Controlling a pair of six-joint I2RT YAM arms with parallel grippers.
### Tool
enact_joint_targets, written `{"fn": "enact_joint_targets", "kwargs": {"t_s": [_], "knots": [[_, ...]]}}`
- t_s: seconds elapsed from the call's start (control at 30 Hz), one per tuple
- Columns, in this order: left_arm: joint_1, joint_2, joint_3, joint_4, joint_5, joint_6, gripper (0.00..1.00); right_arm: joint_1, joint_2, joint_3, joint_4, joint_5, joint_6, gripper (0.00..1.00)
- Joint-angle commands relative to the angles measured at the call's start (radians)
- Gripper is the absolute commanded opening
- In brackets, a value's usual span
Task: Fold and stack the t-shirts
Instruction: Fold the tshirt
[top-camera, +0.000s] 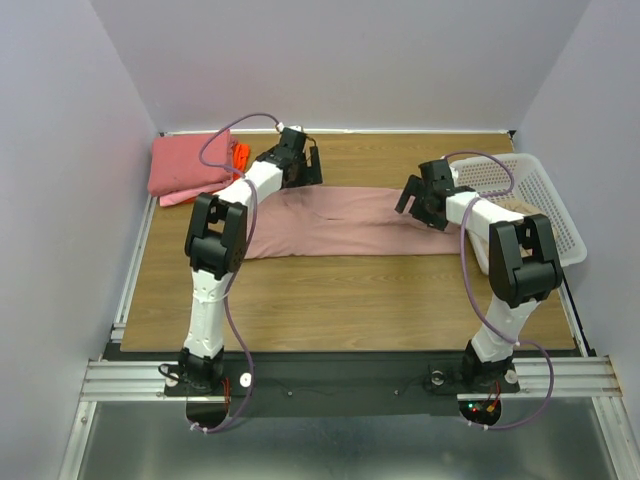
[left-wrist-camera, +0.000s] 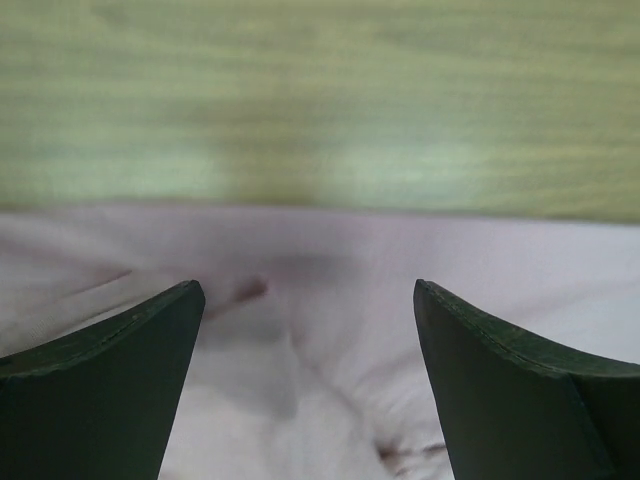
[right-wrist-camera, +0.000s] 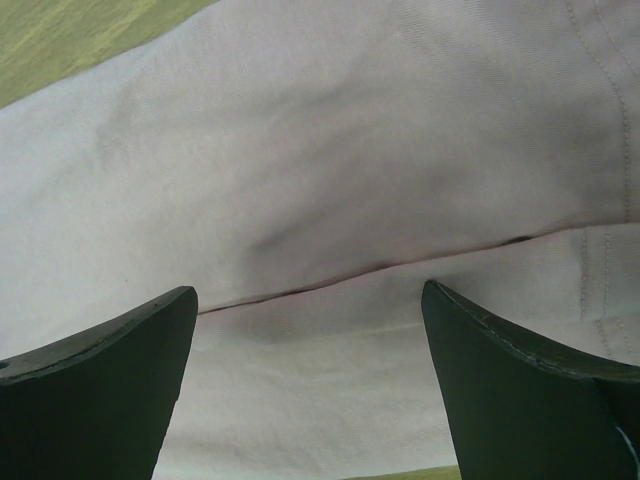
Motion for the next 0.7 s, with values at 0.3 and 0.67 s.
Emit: {"fn": "enact_joint_targets", "kwargs": {"t_s": [0.3, 0.67], "knots": [[-0.006, 0.001, 0.201, -0.036, -0.084, 0.081, 0.98, -0.007, -0.069, 0.024, 0.006, 0.035, -0.032, 1.0], [-0.072, -0.501, -0.403, 0.133, -0.17, -0.069, 0.98, -0.007, -0.096, 0.017, 0.005, -0.028, -0.014, 1.0]]}}
